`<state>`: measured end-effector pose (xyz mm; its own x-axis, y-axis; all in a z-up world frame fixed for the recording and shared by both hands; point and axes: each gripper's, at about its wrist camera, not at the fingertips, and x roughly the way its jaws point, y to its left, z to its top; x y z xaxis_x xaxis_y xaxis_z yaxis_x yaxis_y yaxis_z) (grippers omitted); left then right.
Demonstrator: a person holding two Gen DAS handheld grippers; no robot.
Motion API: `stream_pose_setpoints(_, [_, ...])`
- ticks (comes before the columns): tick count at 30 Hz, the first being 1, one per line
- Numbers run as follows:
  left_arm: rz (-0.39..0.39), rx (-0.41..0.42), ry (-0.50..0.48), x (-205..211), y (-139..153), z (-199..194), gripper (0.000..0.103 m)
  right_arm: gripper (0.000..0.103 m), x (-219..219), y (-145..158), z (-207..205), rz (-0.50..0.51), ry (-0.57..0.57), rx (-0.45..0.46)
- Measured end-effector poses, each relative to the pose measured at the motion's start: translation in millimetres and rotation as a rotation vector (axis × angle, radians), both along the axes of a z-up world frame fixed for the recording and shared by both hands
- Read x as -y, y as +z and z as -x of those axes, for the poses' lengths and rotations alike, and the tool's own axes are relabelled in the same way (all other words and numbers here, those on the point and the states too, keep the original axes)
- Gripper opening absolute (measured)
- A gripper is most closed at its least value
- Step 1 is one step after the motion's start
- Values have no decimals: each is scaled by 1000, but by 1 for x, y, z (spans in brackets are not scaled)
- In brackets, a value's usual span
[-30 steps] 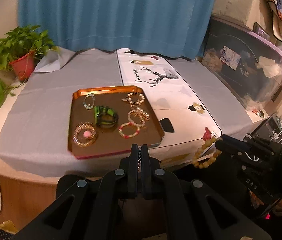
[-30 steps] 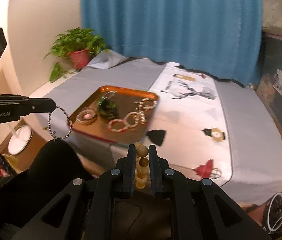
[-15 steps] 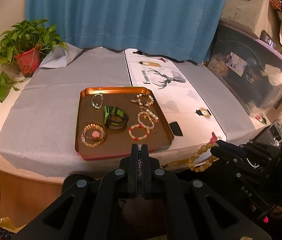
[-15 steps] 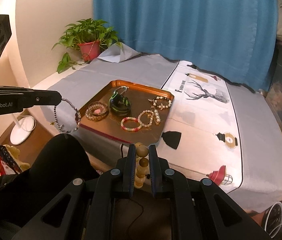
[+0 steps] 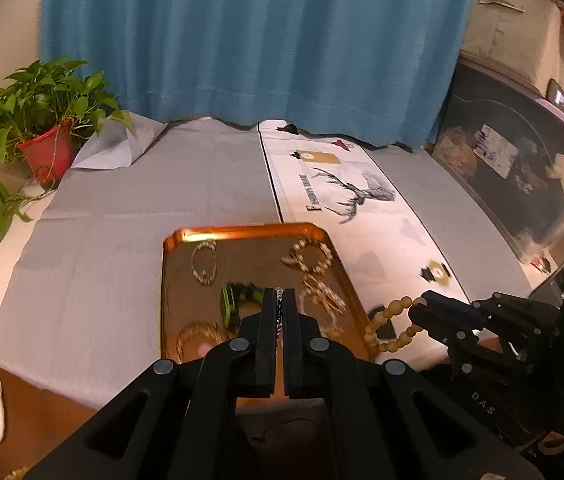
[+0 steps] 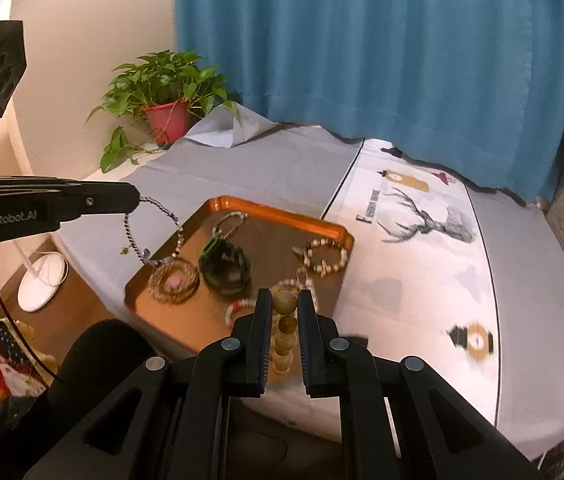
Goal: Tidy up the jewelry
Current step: 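Carry both held bracelets over the copper tray, then lower both bracelets into the copper tray and open both tools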
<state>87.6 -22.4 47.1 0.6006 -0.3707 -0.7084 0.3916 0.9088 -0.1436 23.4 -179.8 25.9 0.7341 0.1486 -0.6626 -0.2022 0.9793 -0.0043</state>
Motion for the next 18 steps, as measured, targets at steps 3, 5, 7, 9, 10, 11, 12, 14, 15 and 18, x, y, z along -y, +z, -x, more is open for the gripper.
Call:
stream_pose_setpoints(3, [-7,-6,3,3,-5,-21,0,13,0,-4,-26,-4,0,-6])
stream_pose_setpoints(5, [-12,-10,8,5,-11,-37,0,13,0,-8,-44,-8,-3,-10])
stream_pose_setpoints(7, [-14,-18,11,7,-16,-49,0,13,0,-12,-57,-14,-7,-15])
stream_pose_setpoints(9, [-14,-29,12,9,-22,-65,0,13,1,-18,-72,-23,-10,-24])
stream_pose_setpoints(10, [-13,-31,12,10,-24,-70,0,13,0,-20,-78,-25,-11,-27])
stream_pose_setpoints(11, [-14,-34,11,11,-27,-78,0,13,0,-22,-85,-26,-10,-28])
stream_pose_setpoints(12, [-15,-36,11,12,-29,-84,0,13,-1,-24,-92,-26,-9,-30])
stream_pose_setpoints(14, [-16,-41,10,14,-34,-98,0,13,-1,-28,-104,-25,-8,-31])
stream_pose_setpoints(15, [-18,-43,10,15,-37,-104,0,13,-1,-30,-112,-24,-8,-32])
stream_pose_setpoints(18, [-26,-60,13,18,-48,-123,0,13,-2,-36,-131,-22,-8,-39])
